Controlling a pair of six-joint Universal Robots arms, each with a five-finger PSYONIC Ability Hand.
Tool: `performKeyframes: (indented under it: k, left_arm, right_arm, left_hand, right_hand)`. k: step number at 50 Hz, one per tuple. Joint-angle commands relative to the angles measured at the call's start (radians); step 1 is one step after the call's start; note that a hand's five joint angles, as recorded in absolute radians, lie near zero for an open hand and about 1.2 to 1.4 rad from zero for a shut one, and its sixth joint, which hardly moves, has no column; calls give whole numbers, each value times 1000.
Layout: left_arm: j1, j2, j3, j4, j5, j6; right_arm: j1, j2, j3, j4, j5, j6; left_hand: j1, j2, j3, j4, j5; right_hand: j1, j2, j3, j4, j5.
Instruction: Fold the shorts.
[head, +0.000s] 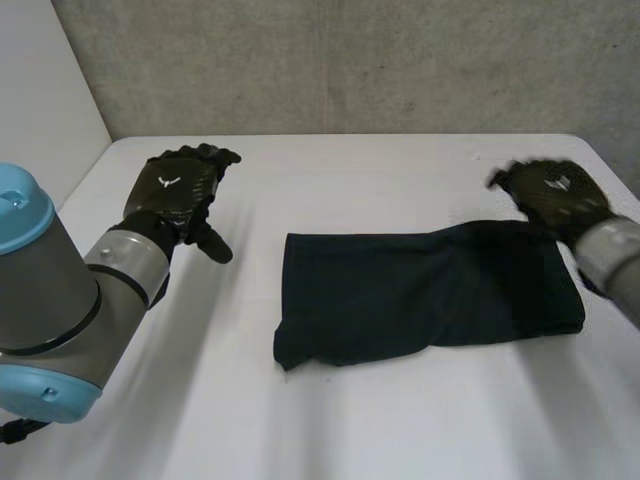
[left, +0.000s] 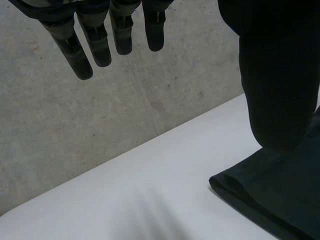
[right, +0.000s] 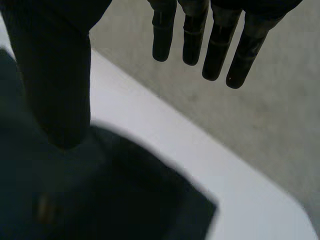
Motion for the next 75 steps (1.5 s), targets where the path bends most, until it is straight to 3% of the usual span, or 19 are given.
performKeyframes:
  k: [1,10,32,39,44,58,67,75]
  left_arm:
    - [-7,-4,-8,4,-1,0]
    - [-19,-11,-27,10,-2,0]
    - [-16,-14,-36,13,-1,0]
    - [-16,-14,-36,13,-2,0]
    - [-14,-14,-36,13,-2,0]
    - [-14,-14,-43,13,-2,0]
    - [-8,-11,-43,13,-4,0]
    - [-8,-8,-42,13,-5,0]
  right_arm:
    - [-233,-6,176,13,-226,-194]
    - [-319,36,224,14,-274,-329]
    - [-332,153,212,-64,-310,-329]
    - [-330,170,193,-110,-301,-326]
    - [-329,167,186,-119,-297,-323]
    - [-289,112,167,-110,-274,-329]
    - [-18,-16,-15,46,-189,-472]
    - [398,105,-221,175,-195,-642]
  left_hand:
    - [-20,-14,-25,-15,-21]
    - [-17,-12,-22,-13,-18]
    - [-17,-12,-22,-13,-18]
    - [-17,-12,-22,-13,-18]
    - [-17,-12,-22,-13,-18]
    - [-17,-12,-22,-13,-18]
    - [-17,-12,-22,-13,-18]
    - [-17,-12,-22,-13,-18]
  right_hand:
    - [190,142,149,153,150]
    - [334,286,293,297,294]
    - [452,404,410,415,412]
    - [675,626,633,638,635]
    - [1066,1018,1025,1030,1027]
    - [1067,1019,1026,1030,1027]
    - [1067,1019,1026,1030,1027]
    - [1067,1019,1026,1030,1027]
